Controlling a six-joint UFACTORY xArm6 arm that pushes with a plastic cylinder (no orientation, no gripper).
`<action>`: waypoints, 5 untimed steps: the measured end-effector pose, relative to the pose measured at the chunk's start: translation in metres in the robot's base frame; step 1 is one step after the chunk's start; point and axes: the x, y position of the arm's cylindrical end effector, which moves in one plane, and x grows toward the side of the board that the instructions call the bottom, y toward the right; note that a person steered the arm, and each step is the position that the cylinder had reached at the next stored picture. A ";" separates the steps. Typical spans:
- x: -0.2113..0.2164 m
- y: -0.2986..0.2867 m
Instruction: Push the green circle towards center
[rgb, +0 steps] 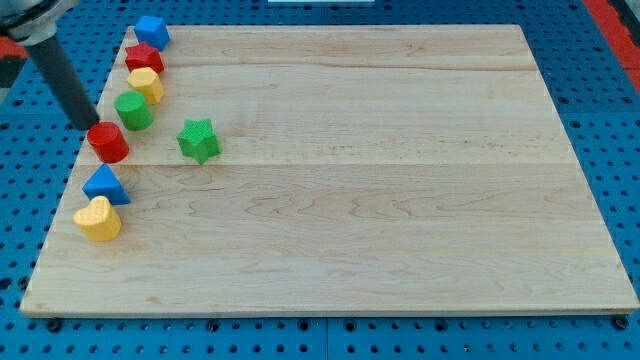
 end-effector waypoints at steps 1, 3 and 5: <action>-0.006 0.063; -0.019 0.077; -0.044 0.193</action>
